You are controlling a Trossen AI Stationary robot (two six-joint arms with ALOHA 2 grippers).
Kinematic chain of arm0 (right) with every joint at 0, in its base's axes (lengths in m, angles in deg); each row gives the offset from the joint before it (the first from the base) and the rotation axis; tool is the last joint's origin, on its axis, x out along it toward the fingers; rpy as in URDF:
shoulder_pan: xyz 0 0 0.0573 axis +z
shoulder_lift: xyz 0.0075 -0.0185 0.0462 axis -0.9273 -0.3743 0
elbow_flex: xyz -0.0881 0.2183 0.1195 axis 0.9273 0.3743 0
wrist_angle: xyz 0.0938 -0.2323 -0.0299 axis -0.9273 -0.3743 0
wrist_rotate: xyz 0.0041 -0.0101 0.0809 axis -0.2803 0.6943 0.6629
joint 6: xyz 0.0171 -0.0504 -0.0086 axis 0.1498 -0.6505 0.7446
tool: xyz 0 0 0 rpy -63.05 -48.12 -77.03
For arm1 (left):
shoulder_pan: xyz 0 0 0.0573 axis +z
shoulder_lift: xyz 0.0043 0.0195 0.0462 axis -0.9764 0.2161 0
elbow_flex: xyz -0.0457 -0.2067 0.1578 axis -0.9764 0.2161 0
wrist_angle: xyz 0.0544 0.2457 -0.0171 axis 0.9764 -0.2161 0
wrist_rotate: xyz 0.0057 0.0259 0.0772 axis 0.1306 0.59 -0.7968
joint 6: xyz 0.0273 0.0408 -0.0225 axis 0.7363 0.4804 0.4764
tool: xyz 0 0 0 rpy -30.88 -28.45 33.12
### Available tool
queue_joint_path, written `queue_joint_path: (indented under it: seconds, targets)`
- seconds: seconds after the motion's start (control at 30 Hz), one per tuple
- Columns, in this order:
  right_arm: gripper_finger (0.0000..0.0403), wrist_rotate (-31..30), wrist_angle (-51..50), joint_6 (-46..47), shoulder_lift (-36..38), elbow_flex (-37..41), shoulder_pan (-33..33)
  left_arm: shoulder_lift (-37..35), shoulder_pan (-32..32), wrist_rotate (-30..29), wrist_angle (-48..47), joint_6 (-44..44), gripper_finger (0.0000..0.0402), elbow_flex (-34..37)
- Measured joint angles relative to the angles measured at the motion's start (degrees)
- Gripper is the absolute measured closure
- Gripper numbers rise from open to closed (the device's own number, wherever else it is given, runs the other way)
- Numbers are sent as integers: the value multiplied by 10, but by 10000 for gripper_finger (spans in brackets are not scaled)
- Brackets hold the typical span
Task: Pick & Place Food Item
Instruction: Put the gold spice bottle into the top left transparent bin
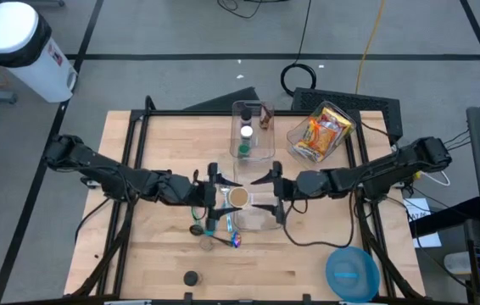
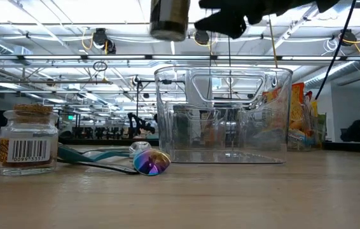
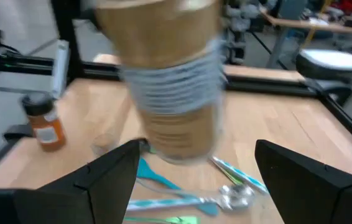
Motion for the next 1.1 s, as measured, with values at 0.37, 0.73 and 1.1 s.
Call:
queue_joint_path:
  seconds: [0.37,0.73,1.1]
  targets:
    - [90,-5,209,-75,-91,0,4,3,0,4,87,24,127,0]
    - [131,-5,233,-75,-93,1,-2,3,1,-12,97,28,126,0]
    - [131,-89,81,-53,11,3,13,-108,-28,-50,-17,-4,69,10]
